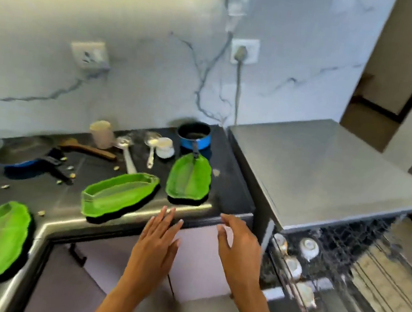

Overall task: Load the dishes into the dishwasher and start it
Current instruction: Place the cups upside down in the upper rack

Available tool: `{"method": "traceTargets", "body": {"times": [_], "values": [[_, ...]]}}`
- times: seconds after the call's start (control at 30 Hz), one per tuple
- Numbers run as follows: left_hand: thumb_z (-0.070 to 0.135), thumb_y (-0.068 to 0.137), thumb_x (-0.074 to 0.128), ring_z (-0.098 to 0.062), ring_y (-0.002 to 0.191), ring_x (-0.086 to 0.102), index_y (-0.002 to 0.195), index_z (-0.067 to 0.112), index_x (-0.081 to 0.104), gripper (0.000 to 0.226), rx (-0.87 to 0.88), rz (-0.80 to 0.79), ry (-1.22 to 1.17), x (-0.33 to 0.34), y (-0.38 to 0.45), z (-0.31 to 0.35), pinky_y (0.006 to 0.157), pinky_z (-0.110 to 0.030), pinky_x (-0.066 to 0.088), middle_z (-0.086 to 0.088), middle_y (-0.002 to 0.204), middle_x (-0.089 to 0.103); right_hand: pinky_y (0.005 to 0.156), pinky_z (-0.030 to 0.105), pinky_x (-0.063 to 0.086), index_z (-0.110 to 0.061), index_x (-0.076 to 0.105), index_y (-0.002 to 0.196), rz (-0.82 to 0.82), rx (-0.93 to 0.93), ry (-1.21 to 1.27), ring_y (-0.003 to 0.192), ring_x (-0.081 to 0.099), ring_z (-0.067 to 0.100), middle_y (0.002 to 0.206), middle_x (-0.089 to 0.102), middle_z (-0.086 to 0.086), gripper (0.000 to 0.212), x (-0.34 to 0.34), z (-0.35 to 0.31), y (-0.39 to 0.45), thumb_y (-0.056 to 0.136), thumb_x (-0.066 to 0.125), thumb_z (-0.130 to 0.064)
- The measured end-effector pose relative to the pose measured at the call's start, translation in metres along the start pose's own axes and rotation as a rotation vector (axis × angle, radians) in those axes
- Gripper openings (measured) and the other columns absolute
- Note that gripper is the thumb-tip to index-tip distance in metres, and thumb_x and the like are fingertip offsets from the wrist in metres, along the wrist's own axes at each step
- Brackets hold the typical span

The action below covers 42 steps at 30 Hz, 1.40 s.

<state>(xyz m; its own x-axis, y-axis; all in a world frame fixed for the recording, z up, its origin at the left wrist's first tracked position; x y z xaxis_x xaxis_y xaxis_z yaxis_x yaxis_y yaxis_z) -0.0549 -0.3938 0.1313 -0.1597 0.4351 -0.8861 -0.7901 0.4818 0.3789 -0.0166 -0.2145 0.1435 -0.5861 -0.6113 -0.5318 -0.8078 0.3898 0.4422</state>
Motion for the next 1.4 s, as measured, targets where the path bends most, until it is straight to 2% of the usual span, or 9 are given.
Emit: {"method": "traceTargets", "body": {"times": [0.1, 0.3, 0.43, 0.57, 0.73, 0.97, 1.2, 1.3, 1.4], "values": [[0.03, 0.091, 0.039, -0.023, 0.137, 0.028, 0.121, 0.009, 0.061, 0.043, -0.095, 0.071, 0.012, -0.02, 0.008, -0.034, 0.111, -0.029, 0.015, -0.013, 0.143, 0.045, 0.069, 0.017, 0.042, -0.018, 0.066, 0.105, -0.021, -0.096, 0.007, 0.087, 0.065, 0.014, 0.1, 0.068, -0.005, 0.02, 0.027, -0.03, 0.03, 0.086, 0.064, -0.019], [0.035, 0.09, 0.039, -0.024, 0.136, 0.031, 0.121, 0.011, 0.063, 0.046, -0.228, 0.093, 0.038, -0.018, 0.051, -0.128, 0.107, -0.034, 0.022, -0.014, 0.139, 0.049, 0.068, 0.032, 0.052, -0.016, 0.066, 0.107, -0.099, -0.182, -0.055, 0.091, 0.065, 0.022, 0.104, 0.067, 0.001, 0.023, 0.11, -0.059, 0.099, 0.084, 0.061, -0.019], [0.033, 0.09, 0.039, -0.025, 0.134, 0.038, 0.12, 0.011, 0.064, 0.045, -0.212, 0.034, 0.095, -0.006, 0.115, -0.186, 0.11, -0.035, 0.028, -0.014, 0.138, 0.05, 0.071, 0.028, 0.049, -0.013, 0.067, 0.103, -0.11, -0.168, -0.071, 0.088, 0.064, 0.021, 0.101, 0.068, 0.003, 0.022, 0.165, -0.066, 0.153, 0.086, 0.056, -0.02], [0.029, 0.097, 0.039, -0.025, 0.144, 0.017, 0.136, 0.009, 0.049, 0.046, -0.158, -0.054, 0.107, 0.013, 0.186, -0.229, 0.114, -0.034, 0.008, -0.011, 0.152, 0.029, 0.08, 0.017, 0.041, -0.014, 0.066, 0.109, -0.12, -0.103, -0.07, 0.098, 0.06, 0.012, 0.108, 0.066, -0.002, 0.02, 0.211, -0.06, 0.196, 0.09, 0.059, -0.016], [0.032, 0.092, 0.041, -0.032, 0.134, 0.039, 0.133, 0.006, 0.052, 0.05, -0.061, -0.129, 0.131, 0.045, 0.262, -0.27, 0.11, -0.043, 0.027, -0.016, 0.146, 0.041, 0.078, 0.016, 0.043, -0.017, 0.066, 0.108, -0.085, -0.03, -0.086, 0.097, 0.061, 0.007, 0.108, 0.065, -0.007, 0.019, 0.244, -0.051, 0.23, 0.09, 0.059, -0.019], [0.039, 0.101, 0.033, -0.023, 0.145, 0.01, 0.151, 0.02, 0.014, 0.056, 0.054, -0.34, 0.35, 0.097, 0.316, -0.282, 0.114, -0.039, 0.012, -0.009, 0.159, 0.01, 0.073, 0.014, 0.042, -0.019, 0.07, 0.099, -0.06, 0.025, -0.201, 0.095, 0.062, 0.007, 0.107, 0.065, -0.011, 0.015, 0.249, -0.024, 0.242, 0.086, 0.063, -0.016], [0.019, 0.096, 0.048, -0.03, 0.14, 0.019, 0.146, 0.031, 0.03, 0.054, 0.027, -0.394, 0.319, 0.12, 0.324, -0.286, 0.106, -0.046, 0.025, -0.011, 0.149, 0.025, 0.066, 0.016, 0.048, -0.022, 0.07, 0.095, -0.032, 0.063, -0.228, 0.089, 0.061, 0.001, 0.106, 0.063, -0.016, 0.012, 0.23, -0.004, 0.23, 0.086, 0.065, -0.017], [0.012, 0.093, 0.052, -0.034, 0.13, 0.032, 0.141, 0.026, 0.043, 0.051, 0.045, -0.397, 0.218, 0.117, 0.326, -0.281, 0.102, -0.039, 0.033, -0.017, 0.142, 0.029, 0.064, 0.016, 0.047, -0.023, 0.07, 0.09, -0.013, 0.06, -0.226, 0.091, 0.062, 0.001, 0.104, 0.064, -0.017, 0.011, 0.218, 0.001, 0.22, 0.082, 0.068, -0.015], [0.003, 0.088, 0.058, -0.043, 0.125, 0.037, 0.133, 0.02, 0.055, 0.047, 0.045, -0.33, 0.131, 0.099, 0.323, -0.273, 0.099, -0.046, 0.037, -0.026, 0.14, 0.033, 0.062, 0.016, 0.048, -0.025, 0.07, 0.089, -0.007, 0.038, -0.218, 0.089, 0.061, -0.001, 0.103, 0.064, -0.018, 0.013, 0.201, 0.005, 0.206, 0.081, 0.069, -0.015]]}}
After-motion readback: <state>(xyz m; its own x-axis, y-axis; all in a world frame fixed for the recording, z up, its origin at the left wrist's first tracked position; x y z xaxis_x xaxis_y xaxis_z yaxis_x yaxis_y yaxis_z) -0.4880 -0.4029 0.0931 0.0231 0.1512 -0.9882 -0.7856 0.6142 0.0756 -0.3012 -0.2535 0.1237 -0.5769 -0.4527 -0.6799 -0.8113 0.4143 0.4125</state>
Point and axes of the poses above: each hand's wrist, its own y-axis towards the middle knuckle, its own x-axis out of the palm, z = x × y, the point moved 8 cm from there along y, towards the middle knuckle
